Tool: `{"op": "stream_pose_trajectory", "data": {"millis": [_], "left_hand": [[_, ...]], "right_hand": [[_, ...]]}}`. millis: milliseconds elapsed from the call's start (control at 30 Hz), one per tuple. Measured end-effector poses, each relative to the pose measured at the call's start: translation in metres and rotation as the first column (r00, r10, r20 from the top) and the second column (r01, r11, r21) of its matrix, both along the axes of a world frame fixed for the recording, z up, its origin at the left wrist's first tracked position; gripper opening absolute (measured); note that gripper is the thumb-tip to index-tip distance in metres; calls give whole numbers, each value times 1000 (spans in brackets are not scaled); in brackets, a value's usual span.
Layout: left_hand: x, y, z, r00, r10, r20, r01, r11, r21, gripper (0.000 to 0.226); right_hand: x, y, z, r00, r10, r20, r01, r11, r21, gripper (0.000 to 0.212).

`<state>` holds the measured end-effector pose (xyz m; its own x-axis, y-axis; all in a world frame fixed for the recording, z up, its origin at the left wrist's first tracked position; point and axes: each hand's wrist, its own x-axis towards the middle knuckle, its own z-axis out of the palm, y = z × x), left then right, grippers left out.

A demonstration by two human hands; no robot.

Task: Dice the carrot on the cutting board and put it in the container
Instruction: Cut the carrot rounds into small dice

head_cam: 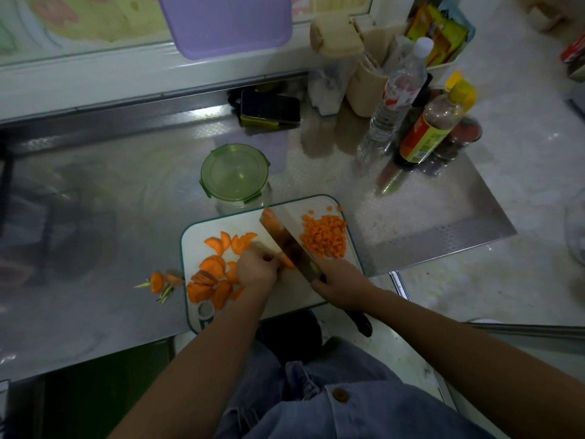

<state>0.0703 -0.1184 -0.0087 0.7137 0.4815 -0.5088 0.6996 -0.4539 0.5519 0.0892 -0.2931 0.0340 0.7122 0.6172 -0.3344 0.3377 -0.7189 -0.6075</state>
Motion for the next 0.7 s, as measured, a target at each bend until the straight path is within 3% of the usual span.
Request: {"op": "stream_pose_trajectory", "data": {"millis": [100,200,333,433,600,700], "left_hand": [[-4,7,5,993,-83,81,72,989,131,35],[-6,14,6,920,-313,235,256,936,243,14],[1,9,6,705,-694,149,571,679,462,37],[7,2,12,652,-758,28,616,551,563,32],[12,2,13,612,-791,-5,658,505,559,36],[12,3,14,566,-824,-11,685,462,564,26]], "right_hand": [[3,-6,2,993,-94,-66,100,991,88,34],[5,-10,1,972,-196,-133,209,973,96,47],[4,-15,1,949,-252,-187,271,959,81,55],[1,-15,5,955,-239,-178,258,962,92,48],[-1,-17,5,955,-244,-167,259,963,73,41],[-1,-18,5,954,-248,-169,259,965,47,41]]}}
